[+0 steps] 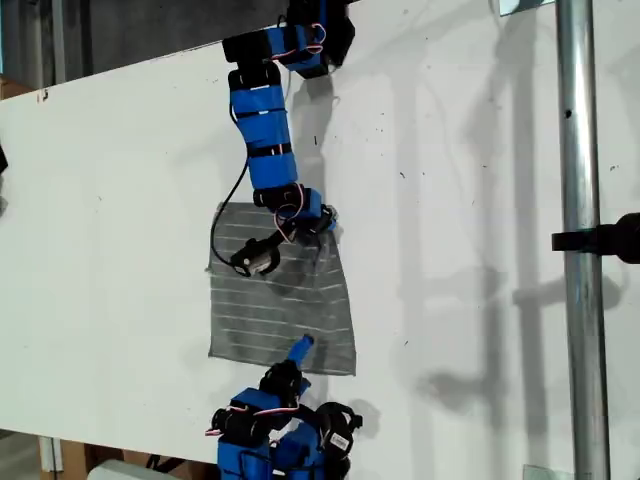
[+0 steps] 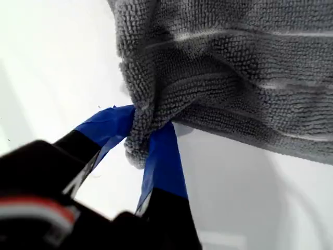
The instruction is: Grasp corners of a towel and fold twice.
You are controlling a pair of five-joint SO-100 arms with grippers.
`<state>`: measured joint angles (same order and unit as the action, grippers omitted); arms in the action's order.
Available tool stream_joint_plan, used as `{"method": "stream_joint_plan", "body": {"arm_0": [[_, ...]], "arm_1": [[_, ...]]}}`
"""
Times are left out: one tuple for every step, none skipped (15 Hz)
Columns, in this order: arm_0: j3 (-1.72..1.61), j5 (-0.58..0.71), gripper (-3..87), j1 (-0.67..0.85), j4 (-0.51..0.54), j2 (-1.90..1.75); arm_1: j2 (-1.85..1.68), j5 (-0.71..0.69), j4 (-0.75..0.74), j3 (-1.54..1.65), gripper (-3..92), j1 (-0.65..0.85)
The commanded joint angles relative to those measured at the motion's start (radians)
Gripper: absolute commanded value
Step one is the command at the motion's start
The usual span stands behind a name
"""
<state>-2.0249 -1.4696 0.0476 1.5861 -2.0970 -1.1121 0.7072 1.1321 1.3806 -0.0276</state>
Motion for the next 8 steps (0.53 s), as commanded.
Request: {"method": "stream_joint_plan", "body": {"arm_0": [[-0.054, -0.009, 16.7, -0.023, -0.08, 0.008], [-0.075, -0.018, 22.3, -0.048, -0.092, 0.006], [-0.092, -0.032, 32.7, -0.078, -0.08, 0.002], [-0.115, -0.049, 37.2, -0.107, -0.066, 0.0], [-0.123, -0.064, 37.0, -0.133, -0.048, 0.017], [-0.123, -0.055, 37.6, -0.152, -0.049, 0.037], [-0.121, -0.044, 38.6, -0.16, -0.061, 0.06], [-0.12, -0.026, 40.7, -0.16, -0.075, 0.087]], "arm_1": [[-0.091, -0.003, -0.014, -0.006, -0.1, -0.014], [-0.091, -0.003, -0.014, -0.003, -0.1, -0.014], [-0.091, -0.003, -0.014, -0.002, -0.1, -0.014], [-0.091, -0.003, -0.015, 0.0, -0.1, -0.014], [-0.091, -0.003, -0.02, 0.0, -0.1, -0.014], [-0.089, -0.003, -0.025, 0.0, -0.1, -0.011], [-0.089, -0.003, -0.025, 0.0, -0.1, -0.009], [-0.089, -0.003, -0.025, -0.003, -0.1, -0.008]]}}
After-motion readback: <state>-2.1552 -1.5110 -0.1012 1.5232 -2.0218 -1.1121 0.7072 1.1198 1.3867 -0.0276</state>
